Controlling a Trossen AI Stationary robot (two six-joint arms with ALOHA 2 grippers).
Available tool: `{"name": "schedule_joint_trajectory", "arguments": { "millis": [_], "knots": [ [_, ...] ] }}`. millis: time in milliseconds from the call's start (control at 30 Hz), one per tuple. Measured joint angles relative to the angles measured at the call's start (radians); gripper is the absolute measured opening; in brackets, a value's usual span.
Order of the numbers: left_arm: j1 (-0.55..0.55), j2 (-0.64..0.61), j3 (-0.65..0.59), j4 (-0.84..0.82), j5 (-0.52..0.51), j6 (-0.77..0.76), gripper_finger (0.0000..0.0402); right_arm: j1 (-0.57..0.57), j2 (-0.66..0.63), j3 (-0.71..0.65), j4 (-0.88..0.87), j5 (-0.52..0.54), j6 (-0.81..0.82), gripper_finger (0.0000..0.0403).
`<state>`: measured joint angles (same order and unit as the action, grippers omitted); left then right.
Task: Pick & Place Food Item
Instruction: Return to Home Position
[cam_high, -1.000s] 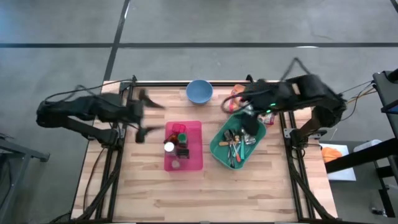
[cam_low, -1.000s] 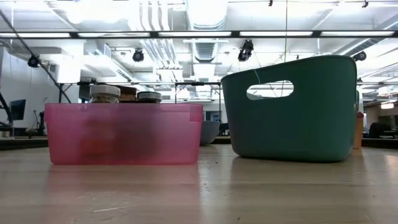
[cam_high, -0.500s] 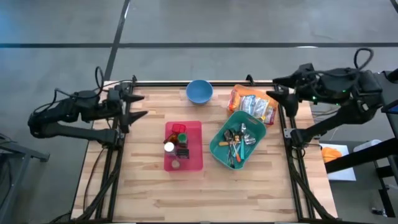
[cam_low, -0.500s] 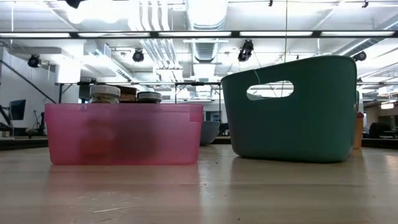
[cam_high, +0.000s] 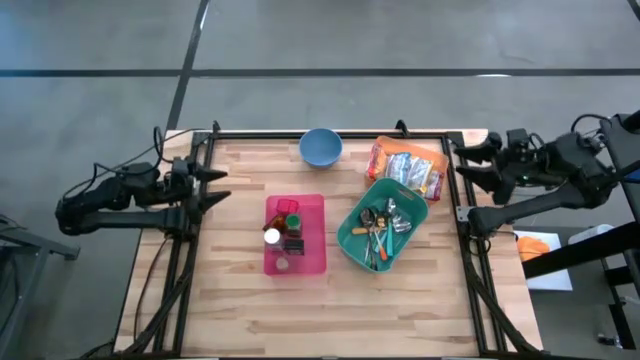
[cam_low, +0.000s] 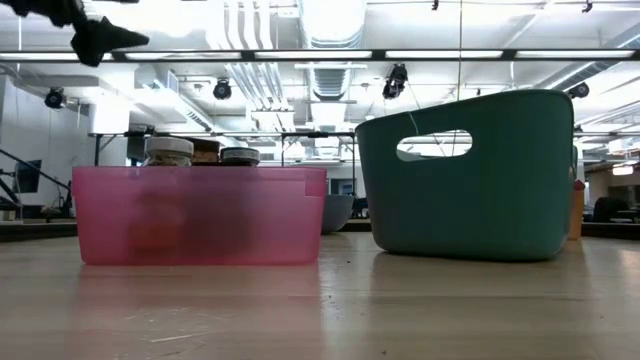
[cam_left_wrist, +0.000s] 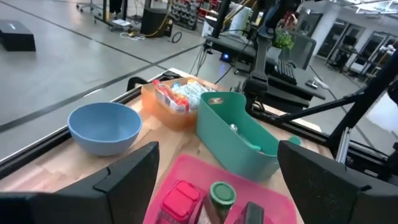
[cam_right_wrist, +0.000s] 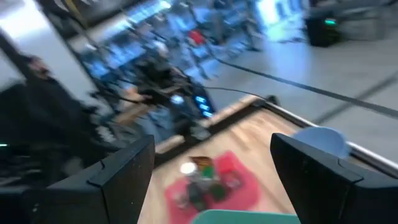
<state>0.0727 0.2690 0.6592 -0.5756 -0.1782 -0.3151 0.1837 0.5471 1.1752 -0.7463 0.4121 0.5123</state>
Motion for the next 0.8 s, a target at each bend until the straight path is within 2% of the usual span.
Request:
{"name": "schedule_joint_trajectory", "arguments": {
  "millis": [167,333,567,733,800],
  "knots": [
    [0.0,-0.067,-0.064,-0.005,0.0,0.0,0.033,0.0,-0.198,-0.215,0.152,-0.078,-0.001,0.0314],
    [0.0,-0.135,-0.127,0.0,0.02,-0.015,0.033,0.0,-0.349,-0.386,0.161,-0.143,-0.02,0.0314],
    [0.0,-0.254,-0.237,0.006,0.118,-0.034,0.033,0.0,-0.532,-0.58,0.269,-0.168,-0.028,0.0314],
    [-0.001,-0.258,-0.29,0.017,0.133,-0.057,0.033,0.0,-0.526,-0.642,0.343,-0.281,-0.064,0.0314],
    [-0.001,-0.26,-0.322,0.067,0.141,-0.057,0.033,0.0,-0.514,-0.654,0.381,-0.288,-0.067,0.0314]
  ]
}}
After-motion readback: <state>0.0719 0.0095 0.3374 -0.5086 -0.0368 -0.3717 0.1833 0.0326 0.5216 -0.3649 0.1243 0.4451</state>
